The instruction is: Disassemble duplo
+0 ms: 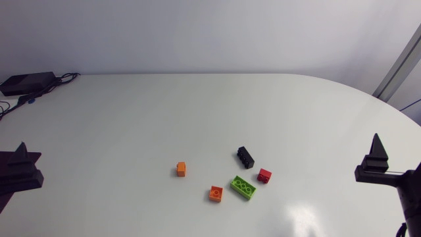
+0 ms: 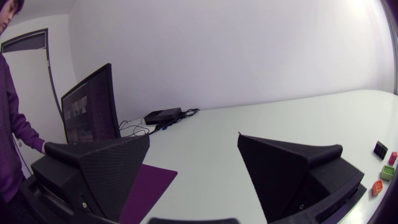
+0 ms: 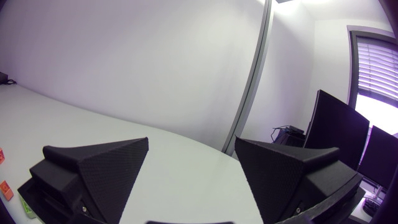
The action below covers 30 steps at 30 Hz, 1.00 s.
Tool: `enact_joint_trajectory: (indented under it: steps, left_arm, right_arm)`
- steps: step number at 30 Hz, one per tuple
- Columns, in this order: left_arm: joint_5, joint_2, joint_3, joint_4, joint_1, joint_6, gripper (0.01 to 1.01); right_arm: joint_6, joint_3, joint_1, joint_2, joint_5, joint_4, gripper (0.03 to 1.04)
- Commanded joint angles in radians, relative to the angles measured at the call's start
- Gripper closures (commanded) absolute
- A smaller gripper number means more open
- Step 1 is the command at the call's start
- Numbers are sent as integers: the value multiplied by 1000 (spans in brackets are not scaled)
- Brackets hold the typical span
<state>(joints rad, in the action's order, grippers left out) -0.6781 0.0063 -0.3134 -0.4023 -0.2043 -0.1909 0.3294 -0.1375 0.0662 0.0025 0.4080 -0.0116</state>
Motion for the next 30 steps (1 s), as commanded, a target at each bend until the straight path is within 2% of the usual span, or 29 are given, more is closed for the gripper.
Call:
enact_joint_trajectory:
  steps: [1, 4, 7, 10, 14, 16, 17, 19, 21, 22, 23, 27, 30]
  left_arm:
    - [2, -20, 36, 26, 23, 100, 46]
    - [-44, -20, 96, 149, 28, 108, 46]
    - [-55, -20, 128, 204, 28, 94, 46]
    - [-38, -20, 172, 293, 37, 74, 46]
    - [166, -20, 208, 324, 51, 13, 46]
    - [212, -22, 223, 322, 49, -15, 46]
    - [224, -20, 227, 321, 49, -15, 46]
    - [256, -22, 244, 322, 49, -15, 46]
    - [267, -22, 254, 321, 49, -5, 46]
    - [272, -22, 260, 321, 49, 2, 46]
    - [273, -22, 264, 321, 49, 24, 46]
    - [273, -22, 275, 330, 55, 84, 46]
    - [273, -22, 275, 330, 60, 113, 46]
  right_arm:
    - [5, 36, 14, -13, 0, -64, 67]
    - [56, 92, 38, -13, 0, -182, 67]
    - [100, 138, 66, -13, 0, -297, 67]
    - [65, 142, 104, -12, -1, -284, 67]
    - [48, 142, 201, -13, -1, -281, 67]
    - [26, 142, 218, -12, -23, -280, 67]
    - [25, 142, 210, -12, -83, -263, 67]
    - [20, 142, 198, -12, -236, -160, 67]
    - [-9, 142, 216, -12, -433, -70, 67]
    - [-23, 142, 222, -12, -571, -36, 67]
    - [-27, 144, 227, -9, -649, -30, 67]
    - [-38, 142, 188, -9, -656, -36, 67]
    - [-193, 142, 119, -9, -640, -33, 67]
